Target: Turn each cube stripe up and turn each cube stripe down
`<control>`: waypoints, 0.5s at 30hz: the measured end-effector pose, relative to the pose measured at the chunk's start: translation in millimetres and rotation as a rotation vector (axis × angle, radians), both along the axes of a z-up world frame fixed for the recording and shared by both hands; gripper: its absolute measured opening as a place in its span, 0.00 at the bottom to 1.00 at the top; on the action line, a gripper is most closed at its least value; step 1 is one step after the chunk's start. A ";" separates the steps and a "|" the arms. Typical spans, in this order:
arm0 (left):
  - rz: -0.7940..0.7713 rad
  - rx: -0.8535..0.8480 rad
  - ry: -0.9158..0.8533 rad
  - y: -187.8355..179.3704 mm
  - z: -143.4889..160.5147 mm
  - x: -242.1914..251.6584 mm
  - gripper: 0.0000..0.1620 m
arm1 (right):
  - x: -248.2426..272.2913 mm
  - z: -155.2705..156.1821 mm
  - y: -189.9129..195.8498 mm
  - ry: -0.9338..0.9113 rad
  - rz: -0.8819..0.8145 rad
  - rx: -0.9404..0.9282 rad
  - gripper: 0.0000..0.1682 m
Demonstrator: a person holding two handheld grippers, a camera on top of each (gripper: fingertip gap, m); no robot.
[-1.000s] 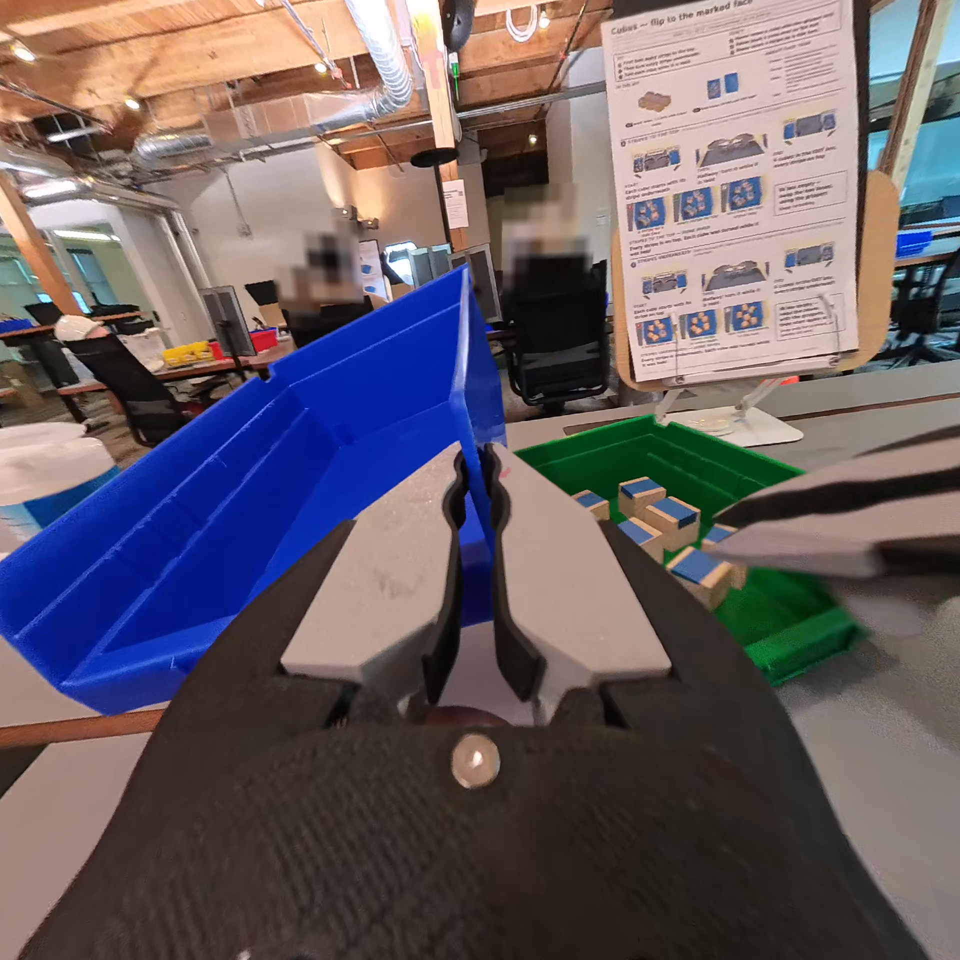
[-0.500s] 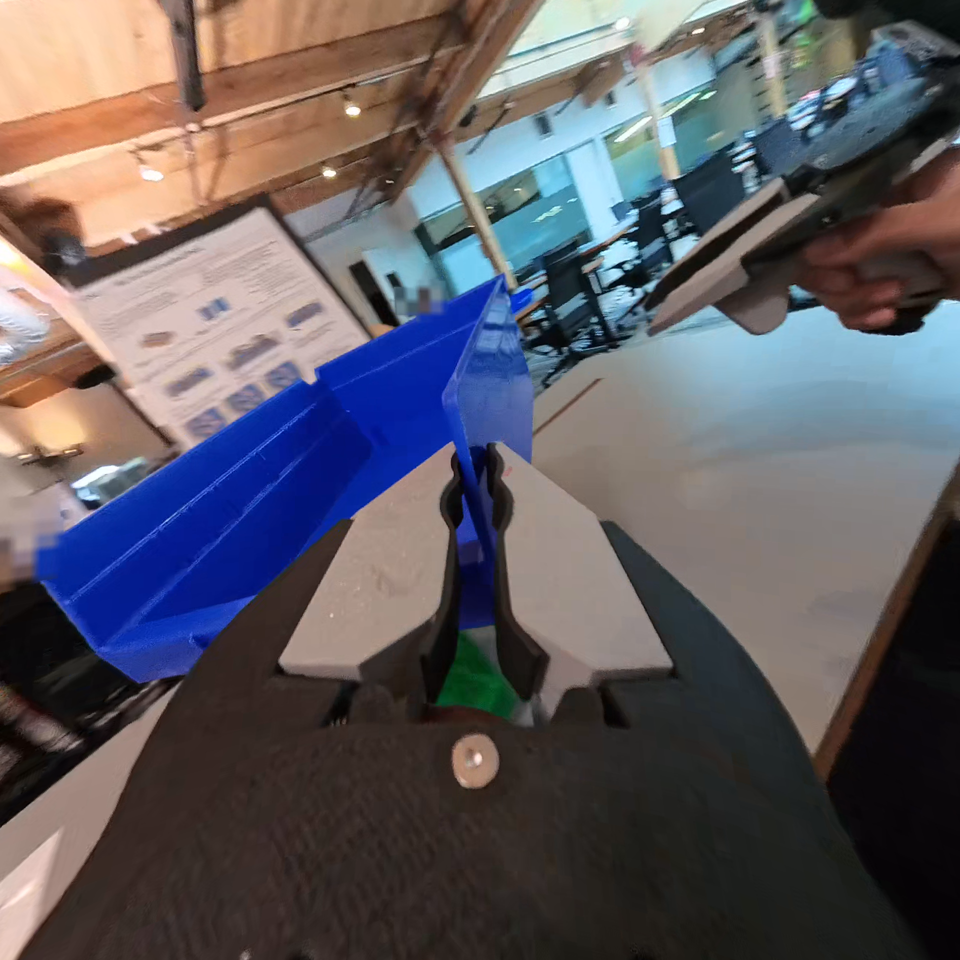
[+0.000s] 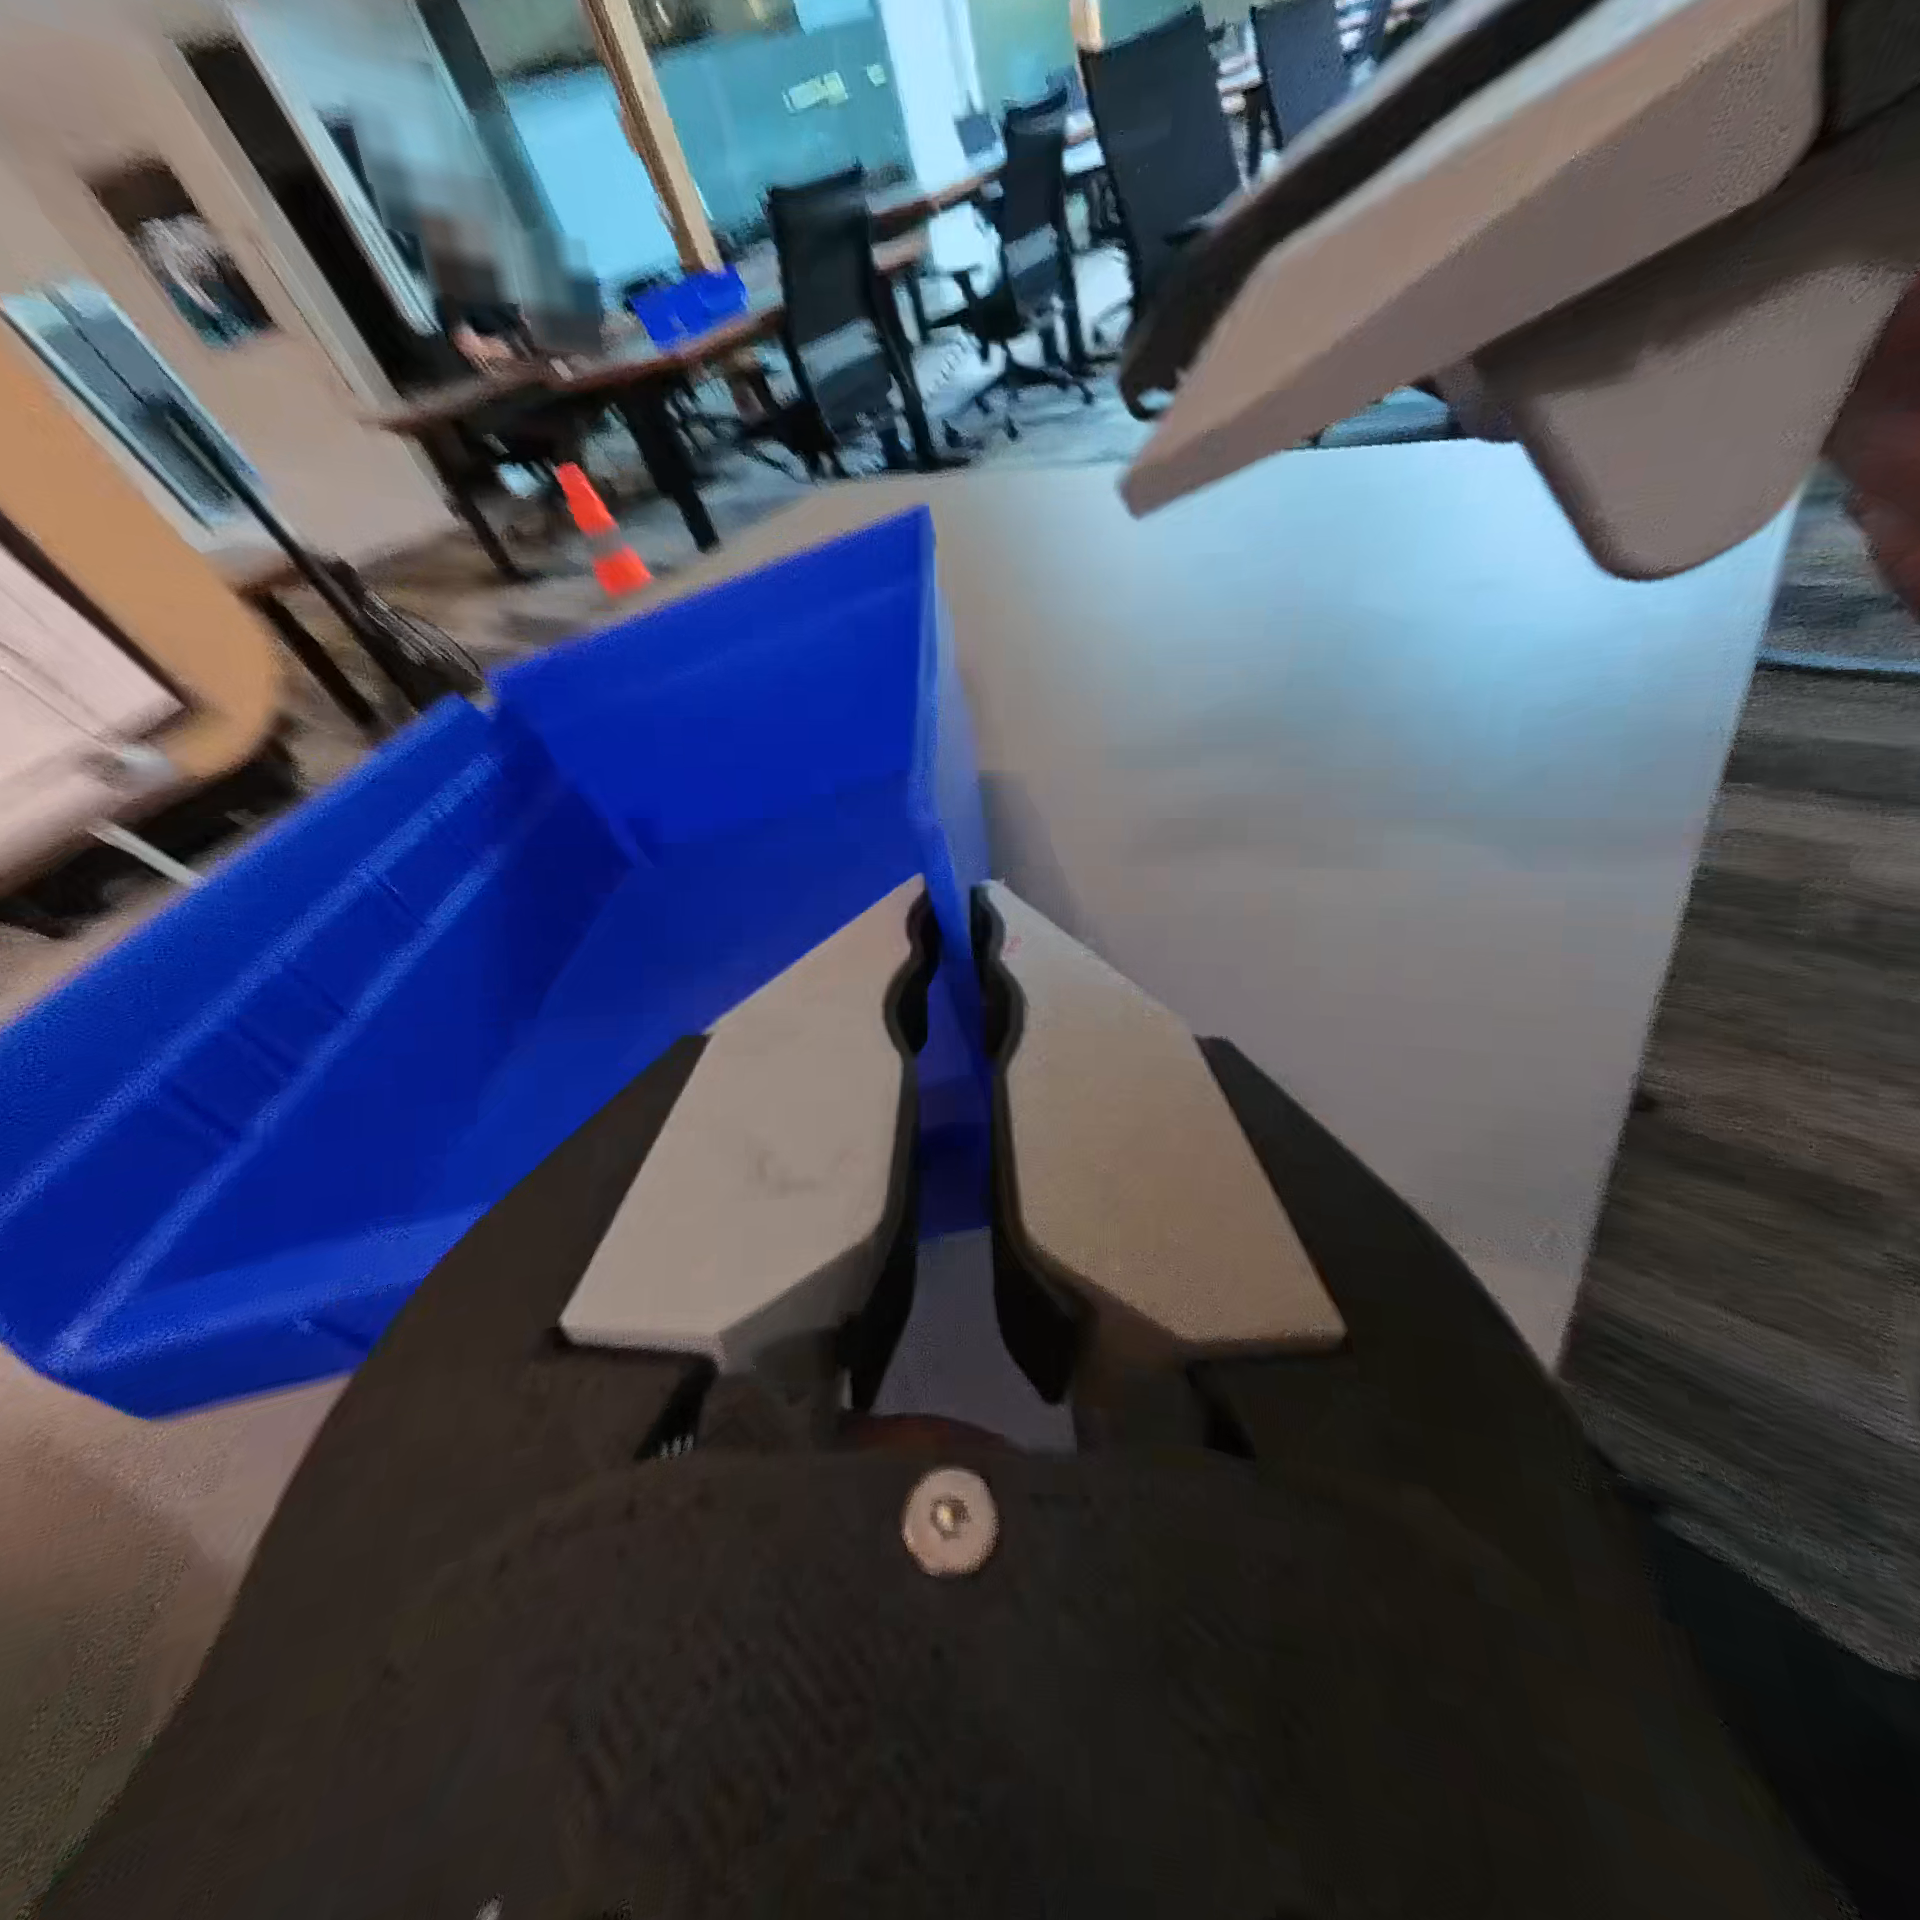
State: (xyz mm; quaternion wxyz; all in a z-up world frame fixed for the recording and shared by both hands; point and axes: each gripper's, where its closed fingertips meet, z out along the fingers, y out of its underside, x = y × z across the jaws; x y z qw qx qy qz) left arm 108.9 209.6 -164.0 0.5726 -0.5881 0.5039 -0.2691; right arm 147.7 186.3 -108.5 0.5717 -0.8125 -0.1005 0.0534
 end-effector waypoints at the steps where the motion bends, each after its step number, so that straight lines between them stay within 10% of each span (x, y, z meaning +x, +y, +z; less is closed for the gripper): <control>1: -0.016 -0.056 0.021 -1.4 -8.0 4.3 0.02 | -5.5 2.3 5.4 -0.014 -0.007 0.009 0.27; 8: -0.119 -0.015 -0.011 -13.0 39.0 -92.6 0.23 | -81.8 -18.5 18.8 0.001 0.164 -0.058 0.29; 15: 0.146 -0.063 0.230 71.7 -15.1 -228.8 0.31 | -105.9 -80.1 64.5 -0.283 0.002 -0.160 0.38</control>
